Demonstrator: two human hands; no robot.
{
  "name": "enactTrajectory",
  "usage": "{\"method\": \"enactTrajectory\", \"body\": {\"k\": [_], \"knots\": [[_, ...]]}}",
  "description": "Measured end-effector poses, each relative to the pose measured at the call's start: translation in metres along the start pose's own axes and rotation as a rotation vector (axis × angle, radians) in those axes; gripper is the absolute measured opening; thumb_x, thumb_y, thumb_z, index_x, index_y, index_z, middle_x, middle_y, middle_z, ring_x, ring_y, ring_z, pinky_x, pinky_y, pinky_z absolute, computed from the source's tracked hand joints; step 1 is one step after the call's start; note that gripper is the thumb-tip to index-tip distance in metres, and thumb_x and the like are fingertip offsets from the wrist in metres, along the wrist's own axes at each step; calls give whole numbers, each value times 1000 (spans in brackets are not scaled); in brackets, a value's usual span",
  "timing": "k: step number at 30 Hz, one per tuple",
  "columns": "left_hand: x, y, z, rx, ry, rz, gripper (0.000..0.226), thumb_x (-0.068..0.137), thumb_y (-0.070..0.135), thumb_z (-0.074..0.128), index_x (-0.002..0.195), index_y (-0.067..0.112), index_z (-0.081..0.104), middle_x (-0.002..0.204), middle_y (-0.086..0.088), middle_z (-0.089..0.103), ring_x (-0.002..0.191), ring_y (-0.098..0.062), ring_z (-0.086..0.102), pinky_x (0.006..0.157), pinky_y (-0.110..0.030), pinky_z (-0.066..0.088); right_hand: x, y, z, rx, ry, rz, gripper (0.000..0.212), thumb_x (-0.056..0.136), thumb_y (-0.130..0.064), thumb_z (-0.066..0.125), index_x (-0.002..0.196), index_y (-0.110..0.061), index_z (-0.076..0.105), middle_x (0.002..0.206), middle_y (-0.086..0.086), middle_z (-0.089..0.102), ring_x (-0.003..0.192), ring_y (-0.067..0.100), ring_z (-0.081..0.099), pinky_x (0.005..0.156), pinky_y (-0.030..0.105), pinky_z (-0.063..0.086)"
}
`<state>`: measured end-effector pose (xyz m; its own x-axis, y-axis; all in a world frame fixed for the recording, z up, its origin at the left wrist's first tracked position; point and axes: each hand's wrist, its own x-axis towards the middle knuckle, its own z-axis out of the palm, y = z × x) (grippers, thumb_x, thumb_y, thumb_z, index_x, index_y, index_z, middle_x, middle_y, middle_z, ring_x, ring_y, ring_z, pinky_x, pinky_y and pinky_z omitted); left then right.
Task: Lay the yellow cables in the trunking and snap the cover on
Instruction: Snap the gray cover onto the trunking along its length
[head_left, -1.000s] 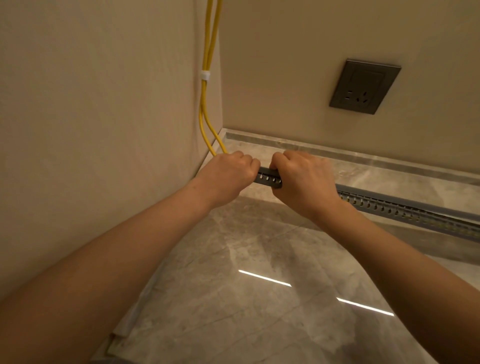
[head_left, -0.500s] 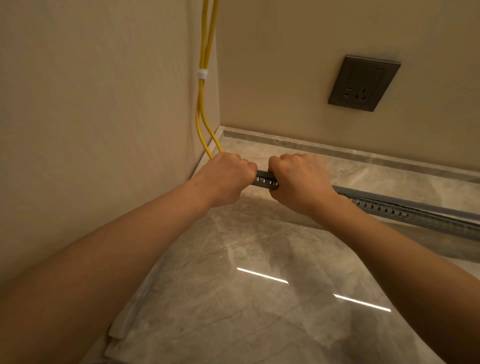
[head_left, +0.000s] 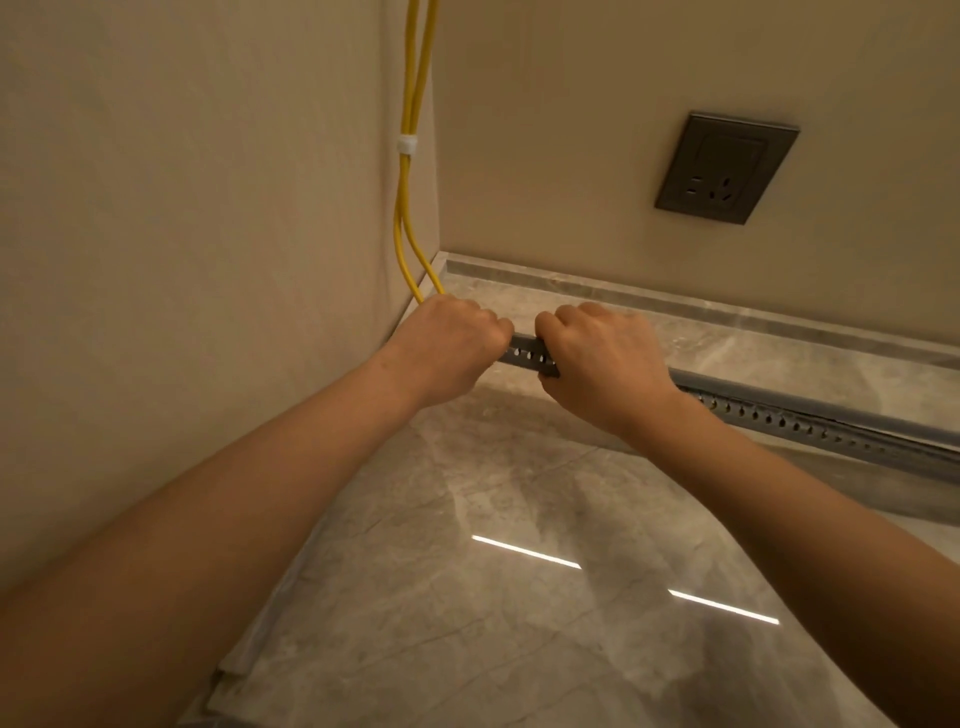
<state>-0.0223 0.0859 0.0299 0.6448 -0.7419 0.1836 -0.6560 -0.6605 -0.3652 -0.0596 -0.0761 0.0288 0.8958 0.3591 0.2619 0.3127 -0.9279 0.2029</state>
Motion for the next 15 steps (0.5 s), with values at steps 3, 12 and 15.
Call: {"method": "enactTrajectory", "body": {"k": [3, 12, 15], "knots": [[-9, 2, 6, -197, 209, -98, 16, 84, 12, 59, 99, 8, 62, 93, -9, 69, 91, -29, 60, 87, -37, 41, 0, 1, -1, 69, 42, 41, 13, 83, -21, 55, 94, -14, 56, 87, 3, 60, 78, 24, 54, 51, 30, 30], [-29, 54, 25, -2081, 423, -1076, 35, 84, 22, 65, 117, 12, 56, 117, -4, 60, 104, -19, 62, 81, -23, 53, 3, 5, -5, 310, 87, 126, 24, 73, -22, 70, 93, -17, 56, 92, 0, 59, 81, 20, 51, 55, 29, 36], [-27, 54, 25, -2239, 443, -939, 21, 89, 15, 57, 107, 5, 62, 109, -12, 67, 101, -20, 67, 83, -26, 55, 3, 8, -6, 395, 29, 56, 36, 70, -31, 76, 95, -17, 55, 90, -2, 56, 77, 16, 48, 57, 29, 40]]}}
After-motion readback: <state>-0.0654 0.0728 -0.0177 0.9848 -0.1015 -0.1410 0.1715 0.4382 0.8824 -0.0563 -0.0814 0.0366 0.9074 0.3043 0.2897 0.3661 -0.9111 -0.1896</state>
